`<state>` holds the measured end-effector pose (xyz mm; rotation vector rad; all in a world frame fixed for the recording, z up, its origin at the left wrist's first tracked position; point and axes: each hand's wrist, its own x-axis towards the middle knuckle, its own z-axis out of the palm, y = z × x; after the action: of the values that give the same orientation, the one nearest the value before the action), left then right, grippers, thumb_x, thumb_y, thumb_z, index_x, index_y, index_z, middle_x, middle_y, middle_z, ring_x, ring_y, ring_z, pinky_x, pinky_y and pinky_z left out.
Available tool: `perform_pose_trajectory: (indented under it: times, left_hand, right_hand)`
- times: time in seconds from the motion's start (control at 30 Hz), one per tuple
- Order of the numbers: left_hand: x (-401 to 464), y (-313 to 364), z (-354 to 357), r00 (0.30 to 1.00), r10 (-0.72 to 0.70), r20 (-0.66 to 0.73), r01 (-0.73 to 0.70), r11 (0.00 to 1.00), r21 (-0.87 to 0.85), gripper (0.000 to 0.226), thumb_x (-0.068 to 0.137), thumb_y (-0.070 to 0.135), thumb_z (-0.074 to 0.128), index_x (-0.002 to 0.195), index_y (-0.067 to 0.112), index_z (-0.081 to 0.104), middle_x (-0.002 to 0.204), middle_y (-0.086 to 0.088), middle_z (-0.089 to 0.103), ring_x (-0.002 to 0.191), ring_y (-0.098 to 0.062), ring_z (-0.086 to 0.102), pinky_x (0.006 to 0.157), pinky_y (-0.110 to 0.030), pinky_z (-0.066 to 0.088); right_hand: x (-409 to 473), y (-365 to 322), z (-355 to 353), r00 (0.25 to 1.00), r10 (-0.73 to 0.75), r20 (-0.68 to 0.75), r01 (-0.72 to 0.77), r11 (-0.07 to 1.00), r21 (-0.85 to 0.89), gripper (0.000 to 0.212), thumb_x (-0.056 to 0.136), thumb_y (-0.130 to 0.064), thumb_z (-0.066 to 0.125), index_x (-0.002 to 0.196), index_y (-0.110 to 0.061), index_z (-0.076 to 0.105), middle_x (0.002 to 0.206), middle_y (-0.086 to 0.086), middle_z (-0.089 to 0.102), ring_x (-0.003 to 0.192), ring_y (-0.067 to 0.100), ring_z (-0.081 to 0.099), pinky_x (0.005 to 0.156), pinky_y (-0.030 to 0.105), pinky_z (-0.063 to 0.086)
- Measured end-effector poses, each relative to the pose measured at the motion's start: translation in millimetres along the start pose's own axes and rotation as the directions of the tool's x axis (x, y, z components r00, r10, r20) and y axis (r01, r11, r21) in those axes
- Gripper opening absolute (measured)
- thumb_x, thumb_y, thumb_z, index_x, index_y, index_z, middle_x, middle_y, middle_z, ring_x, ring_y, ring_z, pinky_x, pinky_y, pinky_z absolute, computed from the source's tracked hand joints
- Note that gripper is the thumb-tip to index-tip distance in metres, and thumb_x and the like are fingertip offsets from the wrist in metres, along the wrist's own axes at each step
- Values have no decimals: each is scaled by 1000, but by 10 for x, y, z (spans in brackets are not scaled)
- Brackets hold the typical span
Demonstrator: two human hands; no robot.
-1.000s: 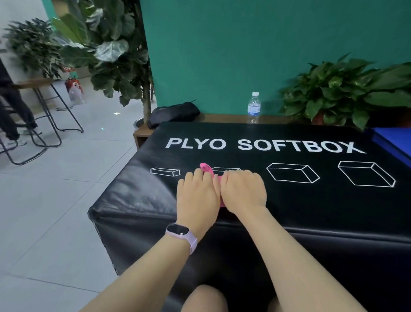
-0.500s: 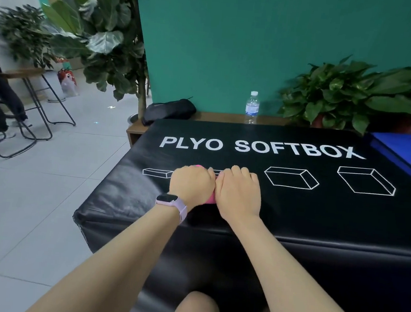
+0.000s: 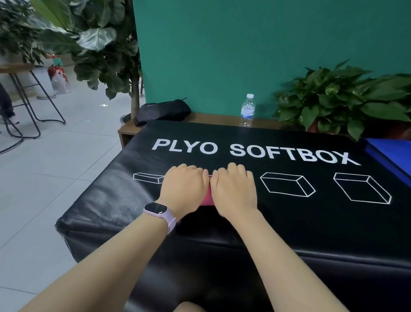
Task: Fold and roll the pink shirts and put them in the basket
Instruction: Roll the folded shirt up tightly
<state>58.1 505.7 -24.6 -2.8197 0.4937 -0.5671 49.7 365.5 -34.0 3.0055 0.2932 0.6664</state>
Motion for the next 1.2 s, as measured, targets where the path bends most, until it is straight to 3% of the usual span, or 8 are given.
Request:
perform_pose_trajectory:
  times: [0.1,0.23,0.37,0.57,0.9,1.03,1.13,1.2]
  left_hand:
    - [108,-46,45,999,10,-39,-11,1000,-10,19,97,23,36,79,19,40,81,2,60,66,-25,43,55,-30,27]
    - [228,-99,125,1000,-2,-5,2,999,-46,29,103,27,34,76,17,37,79,1,57,68,-28,45,52,-28,23]
    - [282,-138,106,996,26,81,-20,998,-65,15,100,17,33,85,16,35,83,0,54,72,-28,45,60,-34,38]
    - [73,43,243,985,-120,-122,114,992,-58,24,98,22,18,95,25,42,91,4,44,80,-23,28,68,-36,20]
    - [574,-228,374,999,38,7,-38,995,-88,26,98,18,33,72,18,32,73,3,50,67,-29,46,54,-32,27]
    - [741,-296,402,990,68,126,-49,987,-151,23,101,19,31,82,15,43,75,3,46,73,-31,48,61,-36,34]
    - [750,-283,393,996,56,68,-50,994,-93,14,100,15,33,93,15,45,92,-2,58,80,-33,55,60,-35,34]
    - [680,-251,376,1000,26,-12,-27,998,-50,12,96,10,33,91,15,43,90,-6,54,87,-32,52,60,-36,32]
  right_hand:
    - [-89,-11,48,997,59,-56,-56,997,59,53,103,-33,1,102,-19,52,105,2,53,98,26,48,96,39,36]
    - [-35,-23,67,992,102,-79,-96,992,79,49,104,-31,4,96,-20,51,100,0,56,95,25,50,93,38,37]
    - [117,-23,65,998,8,-59,-6,1000,27,66,75,-15,-24,90,-19,40,97,2,58,88,26,48,78,38,34]
    - [454,47,171,994,-22,109,27,999,-42,17,96,-14,39,85,-22,48,96,0,66,82,25,55,67,35,36]
    - [339,35,391,979,-12,-204,24,998,58,41,105,-29,22,77,-19,50,77,1,49,73,24,46,68,38,34]
    - [516,54,398,971,-47,-232,38,998,-44,31,98,-20,35,68,-20,40,62,3,50,59,26,47,55,36,28]
    - [685,117,363,984,-64,-169,59,998,-31,37,87,-9,63,55,-16,46,51,4,53,47,30,53,44,29,30]
    - [845,171,383,992,-106,-72,107,994,12,37,94,-12,54,58,-15,45,61,3,57,59,31,55,51,33,33]
